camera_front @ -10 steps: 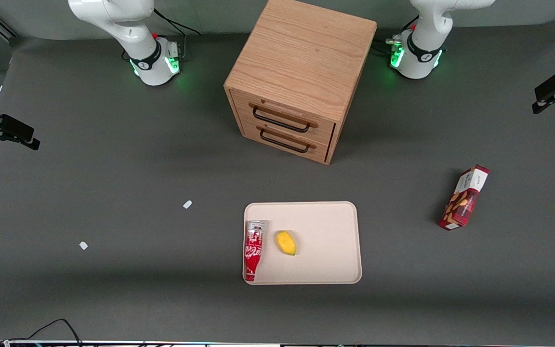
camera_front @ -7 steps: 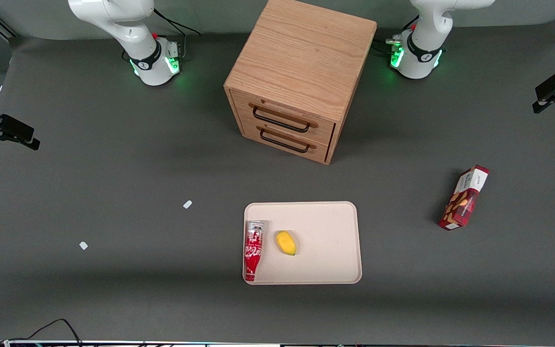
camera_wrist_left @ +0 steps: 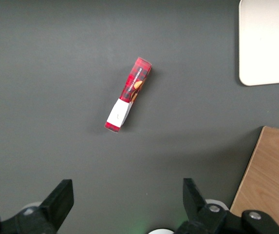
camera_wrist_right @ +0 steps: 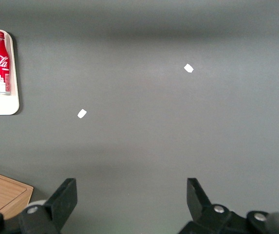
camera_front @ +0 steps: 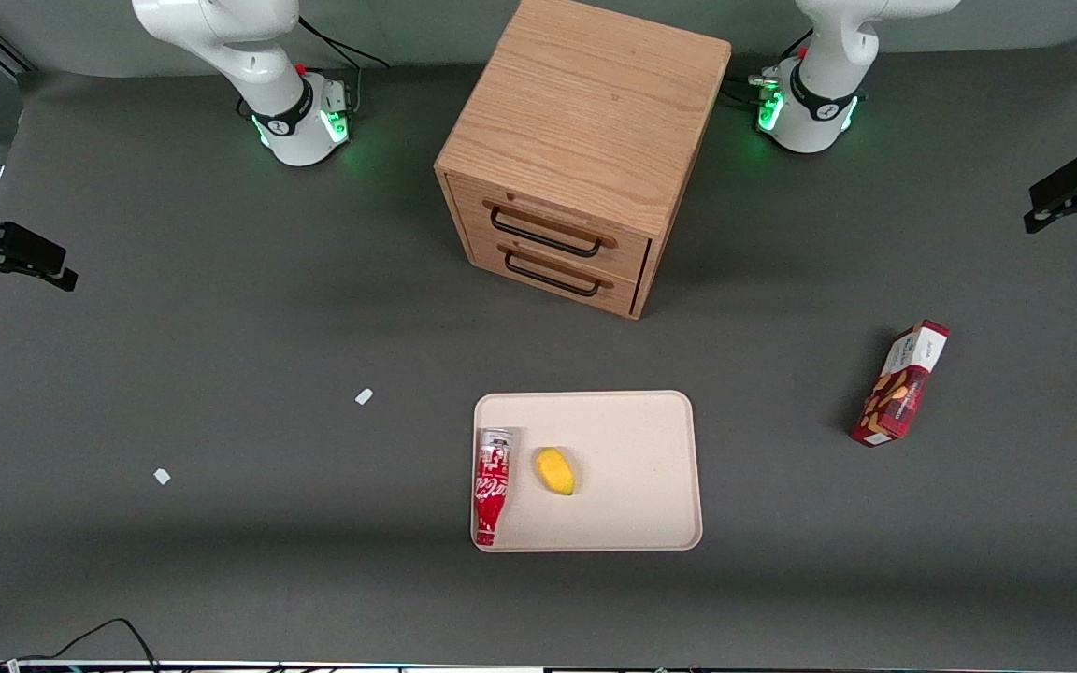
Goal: Place red cookie box on tray
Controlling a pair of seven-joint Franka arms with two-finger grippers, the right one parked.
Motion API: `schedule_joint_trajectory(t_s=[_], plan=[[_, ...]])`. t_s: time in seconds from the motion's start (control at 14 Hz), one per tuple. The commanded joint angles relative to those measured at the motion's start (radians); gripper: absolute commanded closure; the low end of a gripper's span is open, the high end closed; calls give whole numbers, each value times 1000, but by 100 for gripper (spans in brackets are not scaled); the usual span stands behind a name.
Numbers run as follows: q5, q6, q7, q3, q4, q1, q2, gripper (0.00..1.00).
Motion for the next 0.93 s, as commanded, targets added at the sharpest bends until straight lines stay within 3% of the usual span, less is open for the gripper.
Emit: schedule_joint_trajectory(t_s=[0.0,0.14,0.5,0.86], plan=[[47,83,76,-10,-71,9,44,0],[84,196,173,-4,-168,12,54,0],[87,507,306,-2,-399,32,88,0],[87,852,355,6,-502,28,261,0]])
